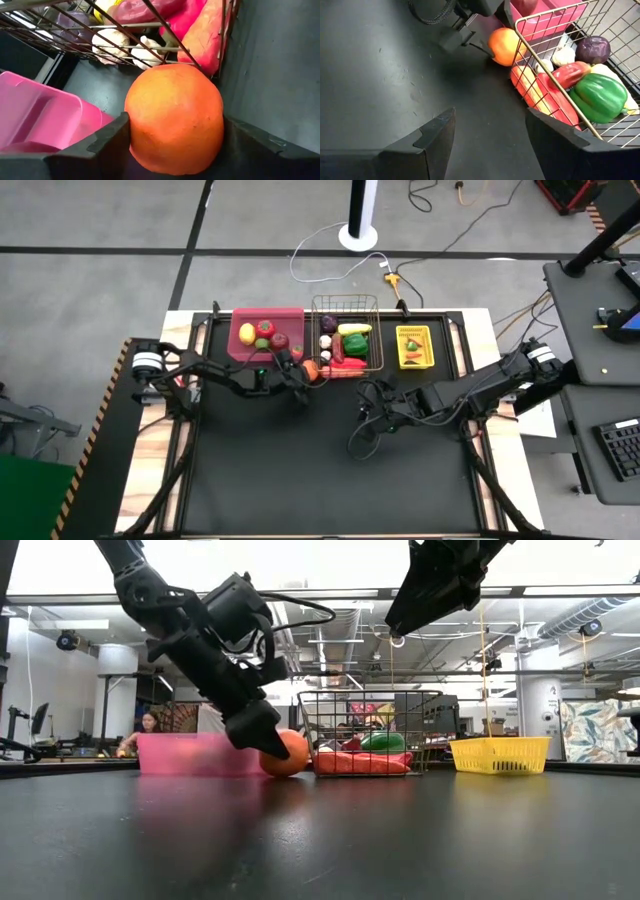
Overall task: Sort produce into baskets
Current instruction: Put the orange into the red bin
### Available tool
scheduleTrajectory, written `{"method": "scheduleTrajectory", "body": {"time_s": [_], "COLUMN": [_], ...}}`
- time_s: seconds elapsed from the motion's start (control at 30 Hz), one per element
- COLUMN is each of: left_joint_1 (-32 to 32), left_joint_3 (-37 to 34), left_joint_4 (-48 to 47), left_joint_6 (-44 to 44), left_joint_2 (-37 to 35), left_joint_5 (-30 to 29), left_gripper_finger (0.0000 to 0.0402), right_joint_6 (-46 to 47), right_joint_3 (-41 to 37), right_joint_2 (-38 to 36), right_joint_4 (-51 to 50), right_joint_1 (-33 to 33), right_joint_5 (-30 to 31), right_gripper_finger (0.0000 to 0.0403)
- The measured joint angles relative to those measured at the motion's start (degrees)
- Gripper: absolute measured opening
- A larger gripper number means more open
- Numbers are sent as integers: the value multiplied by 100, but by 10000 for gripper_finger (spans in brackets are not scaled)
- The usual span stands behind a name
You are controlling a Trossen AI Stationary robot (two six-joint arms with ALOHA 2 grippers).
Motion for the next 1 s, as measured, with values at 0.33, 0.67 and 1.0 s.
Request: {"method": "scheduleTrajectory", "body": {"time_s": [0.33,0.67,1.0], "left_joint_1": [-448,-81,2020], "left_joint_3": [-2,18,31], "left_joint_4": [-1544,-1953,-1940], "left_joint_6": [-679,-548,-92], "left_joint_2": [-910,-2509,-2909], "left_joint_5": [-169,-750,631], "left_gripper_finger": [255,254,254], "right_joint_6": [22,9,13], "right_joint_3": [0,0,0], "right_joint_2": [0,0,0], "right_joint_4": [2,20,21], "right_joint_1": [0,0,-2], "right_joint_5": [0,0,0], "right_gripper_finger": [233,233,233]}}
